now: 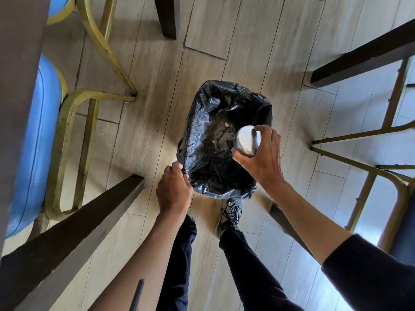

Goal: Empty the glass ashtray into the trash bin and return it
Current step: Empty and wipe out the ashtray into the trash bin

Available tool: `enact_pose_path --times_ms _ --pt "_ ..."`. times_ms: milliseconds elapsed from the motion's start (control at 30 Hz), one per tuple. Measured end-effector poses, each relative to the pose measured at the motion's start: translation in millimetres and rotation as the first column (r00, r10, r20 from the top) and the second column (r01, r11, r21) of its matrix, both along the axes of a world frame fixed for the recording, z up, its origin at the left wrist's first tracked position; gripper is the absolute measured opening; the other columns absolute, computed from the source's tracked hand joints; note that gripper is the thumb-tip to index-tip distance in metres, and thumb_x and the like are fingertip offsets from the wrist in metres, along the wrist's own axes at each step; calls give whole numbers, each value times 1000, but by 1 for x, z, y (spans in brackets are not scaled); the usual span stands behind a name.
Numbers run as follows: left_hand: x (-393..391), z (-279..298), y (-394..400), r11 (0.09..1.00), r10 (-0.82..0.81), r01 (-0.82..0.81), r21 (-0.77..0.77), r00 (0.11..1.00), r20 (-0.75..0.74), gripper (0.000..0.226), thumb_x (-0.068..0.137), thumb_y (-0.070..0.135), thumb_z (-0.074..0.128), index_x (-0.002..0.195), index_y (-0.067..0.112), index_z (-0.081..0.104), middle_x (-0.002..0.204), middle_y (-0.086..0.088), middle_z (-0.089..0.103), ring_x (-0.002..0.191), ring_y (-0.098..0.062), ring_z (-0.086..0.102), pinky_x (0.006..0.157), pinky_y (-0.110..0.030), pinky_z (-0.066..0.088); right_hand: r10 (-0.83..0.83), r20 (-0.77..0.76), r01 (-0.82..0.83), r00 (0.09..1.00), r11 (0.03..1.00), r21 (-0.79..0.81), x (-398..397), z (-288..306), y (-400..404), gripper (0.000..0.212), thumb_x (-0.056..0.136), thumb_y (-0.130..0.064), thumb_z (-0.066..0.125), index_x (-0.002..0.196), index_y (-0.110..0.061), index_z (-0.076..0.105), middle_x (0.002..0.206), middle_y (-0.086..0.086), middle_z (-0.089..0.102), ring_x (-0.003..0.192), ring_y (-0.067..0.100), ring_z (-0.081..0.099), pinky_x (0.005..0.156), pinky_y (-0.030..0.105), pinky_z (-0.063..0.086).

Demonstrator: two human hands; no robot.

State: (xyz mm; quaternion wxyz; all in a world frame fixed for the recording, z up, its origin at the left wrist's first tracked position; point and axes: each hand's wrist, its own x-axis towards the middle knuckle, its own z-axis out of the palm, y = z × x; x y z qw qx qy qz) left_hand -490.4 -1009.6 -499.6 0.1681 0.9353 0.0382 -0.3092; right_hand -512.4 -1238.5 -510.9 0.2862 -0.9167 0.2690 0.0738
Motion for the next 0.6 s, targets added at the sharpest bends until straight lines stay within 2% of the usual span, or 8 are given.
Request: enact_pose_path --times_ms 100,233,333,433,600 --pt "0 0 0 1000 3 -3 -1 1000 -1 26 97 19 58 122 13 56 115 -10 64 101 -30 63 71 -32 36 28 -8 -28 1000 1000 -5 -4 2 1 82 65 -49 83 127 -9 48 131 8 52 119 27 45 89 35 49" --pt "1 0 -1 1000 3 -3 2 1000 11 26 97 19 59 122 12 57 113 -10 65 99 -29 64 71 -31 37 19 15 -19 1000 1000 -6 -4 4 2 81 66 -46 84 128 -8 48 132 9 53 119 25 46 90 32 47" --pt "1 1 -1 1000 6 -6 3 1000 11 26 97 18 59 122 12 57 113 -10 64 100 -29 64 71 -31 37 43 -8 -43 999 999 -20 -5 3 3 83 65 -45 86 129 -7 48 131 9 52 118 26 45 91 39 52" --pt "1 0 0 1000 4 -4 2 1000 11 26 96 18 60 121 12 57 113 -10 65 99 -29 64 70 -31 37 41 23 -41 999 999 -20 -6 4 6 81 66 -43 87 128 -7 49 132 10 53 119 26 46 89 32 47" --pt "2 0 -1 1000 8 -8 -9 1000 13 25 96 18 60 121 12 57 113 -10 65 99 -30 65 70 -33 40 28 -5 -28 1000 999 -22 -5 4 7 84 65 -43 88 129 -7 47 132 8 53 119 26 46 89 34 49"
